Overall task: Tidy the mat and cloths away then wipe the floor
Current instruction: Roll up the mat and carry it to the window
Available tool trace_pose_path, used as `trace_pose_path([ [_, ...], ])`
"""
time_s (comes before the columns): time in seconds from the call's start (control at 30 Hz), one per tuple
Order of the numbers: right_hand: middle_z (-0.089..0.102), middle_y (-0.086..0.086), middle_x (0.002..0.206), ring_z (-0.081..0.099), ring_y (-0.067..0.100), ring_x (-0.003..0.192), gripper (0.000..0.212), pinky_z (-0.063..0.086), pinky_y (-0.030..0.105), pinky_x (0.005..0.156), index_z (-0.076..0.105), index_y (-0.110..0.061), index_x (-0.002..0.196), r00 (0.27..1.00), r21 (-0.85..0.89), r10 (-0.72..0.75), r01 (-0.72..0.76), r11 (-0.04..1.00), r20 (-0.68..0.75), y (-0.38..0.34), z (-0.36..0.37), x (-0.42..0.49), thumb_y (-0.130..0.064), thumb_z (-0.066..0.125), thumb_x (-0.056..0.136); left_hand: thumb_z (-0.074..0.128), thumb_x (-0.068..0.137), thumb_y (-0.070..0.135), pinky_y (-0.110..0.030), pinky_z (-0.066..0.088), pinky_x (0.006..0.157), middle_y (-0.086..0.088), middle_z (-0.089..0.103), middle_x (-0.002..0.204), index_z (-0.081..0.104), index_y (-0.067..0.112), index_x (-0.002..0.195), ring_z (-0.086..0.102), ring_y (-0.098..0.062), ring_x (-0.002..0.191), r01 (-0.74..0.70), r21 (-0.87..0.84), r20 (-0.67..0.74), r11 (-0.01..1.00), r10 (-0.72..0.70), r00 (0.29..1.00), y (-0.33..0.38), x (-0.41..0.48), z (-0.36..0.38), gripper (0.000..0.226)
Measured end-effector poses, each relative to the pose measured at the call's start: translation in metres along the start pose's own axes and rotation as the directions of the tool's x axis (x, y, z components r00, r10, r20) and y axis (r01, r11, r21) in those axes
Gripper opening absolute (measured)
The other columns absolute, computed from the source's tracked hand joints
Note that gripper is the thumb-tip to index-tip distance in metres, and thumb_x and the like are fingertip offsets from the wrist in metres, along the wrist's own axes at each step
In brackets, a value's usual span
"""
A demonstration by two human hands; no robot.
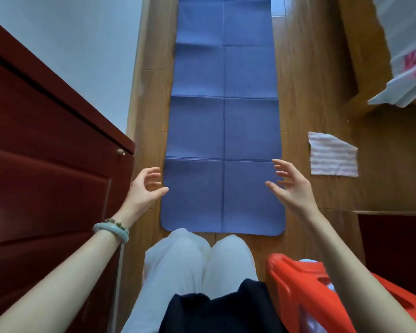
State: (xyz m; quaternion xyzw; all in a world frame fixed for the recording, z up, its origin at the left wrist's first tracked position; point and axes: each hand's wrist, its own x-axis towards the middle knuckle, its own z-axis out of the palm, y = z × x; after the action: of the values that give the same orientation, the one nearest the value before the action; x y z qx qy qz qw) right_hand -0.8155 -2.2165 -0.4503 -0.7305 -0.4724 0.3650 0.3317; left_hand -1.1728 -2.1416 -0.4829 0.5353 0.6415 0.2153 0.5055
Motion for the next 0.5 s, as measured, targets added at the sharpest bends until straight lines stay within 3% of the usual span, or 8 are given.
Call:
trace_pose_path([
  [0.13,0.057,-0.01,0.118,0.057,0.01,0.104,0.051,0.049,0.016,0.084,0.054,-0.025,0.125,1.0,-0.001,-0.012,0.012,1.0,-0.003,0.077,0.049,0.049,-0.009,0.072,0.08,0.076,0.075,0.0,-0.019,0.047,0.081,-0.006,0.058,0.111,0.051,0.018,0.116,0.06,-0.018,0.093,-0.033,0.117,0.081,0.993,0.023,0.996,-0.074,0.069,0.033,0.052],
  [0.23,0.057,-0.011,0.117,0.057,0.01,0.104,0.049,0.05,0.024,0.086,0.055,-0.023,0.124,0.999,-0.011,-0.032,0.032,0.999,0.006,0.126,0.083,0.08,-0.007,0.07,0.081,0.077,0.075,0.003,-0.029,0.049,0.088,-0.005,0.059,0.113,0.051,0.022,0.116,0.06,-0.019,0.096,-0.052,0.169,0.098,0.984,0.036,0.995,-0.124,0.113,0.052,0.051],
  [0.33,0.057,-0.011,0.115,0.056,0.011,0.103,0.048,0.051,0.027,0.086,0.055,-0.022,0.124,0.998,-0.033,-0.057,0.057,0.998,0.026,0.168,0.111,0.106,-0.005,0.07,0.081,0.076,0.076,0.006,-0.019,0.045,0.082,-0.002,0.058,0.113,0.052,0.02,0.119,0.057,-0.016,0.101,-0.082,0.217,0.11,0.973,0.06,0.992,-0.165,0.15,0.068,0.051],
  [0.5,0.059,-0.008,0.115,0.056,0.01,0.103,0.049,0.05,0.028,0.088,0.056,-0.023,0.124,0.991,-0.092,-0.089,0.098,0.991,0.101,0.223,0.148,0.139,-0.004,0.069,0.081,0.077,0.076,0.012,-0.022,0.043,0.084,0.005,0.057,0.114,0.047,0.044,0.105,0.055,-0.013,0.11,-0.185,0.323,0.252,0.928,0.104,0.962,-0.22,0.199,0.091,0.053],
])
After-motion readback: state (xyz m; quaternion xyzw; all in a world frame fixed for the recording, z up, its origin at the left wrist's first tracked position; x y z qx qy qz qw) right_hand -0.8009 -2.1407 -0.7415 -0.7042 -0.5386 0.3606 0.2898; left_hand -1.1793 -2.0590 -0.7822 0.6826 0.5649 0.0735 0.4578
